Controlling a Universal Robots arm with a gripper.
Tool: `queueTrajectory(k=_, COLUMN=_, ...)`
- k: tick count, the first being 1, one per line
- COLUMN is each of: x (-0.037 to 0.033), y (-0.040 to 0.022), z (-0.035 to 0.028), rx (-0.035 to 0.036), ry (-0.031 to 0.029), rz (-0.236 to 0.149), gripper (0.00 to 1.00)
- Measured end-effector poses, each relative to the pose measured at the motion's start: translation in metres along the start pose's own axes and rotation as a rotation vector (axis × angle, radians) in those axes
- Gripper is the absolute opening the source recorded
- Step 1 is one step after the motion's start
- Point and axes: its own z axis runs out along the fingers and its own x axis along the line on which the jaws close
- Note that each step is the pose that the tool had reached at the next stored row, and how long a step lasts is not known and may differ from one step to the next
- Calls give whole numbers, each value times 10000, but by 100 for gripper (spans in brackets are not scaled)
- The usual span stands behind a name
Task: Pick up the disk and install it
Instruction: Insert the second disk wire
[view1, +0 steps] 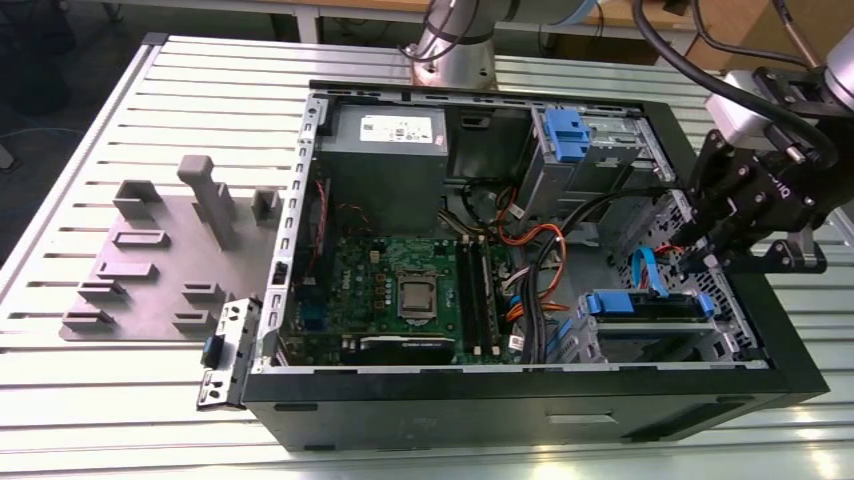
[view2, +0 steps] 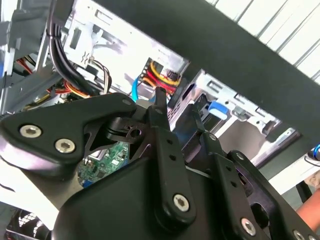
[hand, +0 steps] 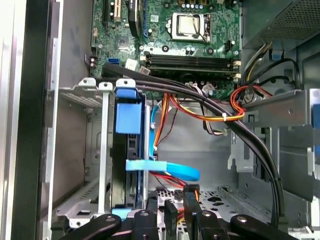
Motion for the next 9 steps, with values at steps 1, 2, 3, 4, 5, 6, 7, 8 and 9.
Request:
queueTrajectory(k=1, x=-2, y=-23, z=2, rx=-36, ry=0, rz=2, gripper=35)
queueTrajectory(k=2, x=-4, y=-44, z=4, rx=-70, ry=0, rz=3, gripper=35)
queueTrajectory(k=3, x=-6, y=-62, z=6, rx=-104, ry=0, rz=5, gripper=35)
queueTrajectory(k=4, x=-8, y=-80, z=7, rx=-135, ry=0, rz=6, gripper=35)
queueTrajectory(k=5, x=-9, y=-94, z=9, rx=-162, ry=0, rz=7, gripper=35)
queueTrajectory(k=6, x=-10, y=-101, z=10, rx=-177, ry=-1, rz=8, gripper=35)
queueTrajectory(k=7, x=-10, y=-102, z=10, rx=-180, ry=-1, rz=9, gripper=35)
queueTrajectory(k=8, x=-10, y=-102, z=10, rx=-181, ry=-2, rz=9, gripper=35)
queueTrajectory(k=9, x=-10, y=-102, z=9, rx=-181, ry=0, rz=9, gripper=35)
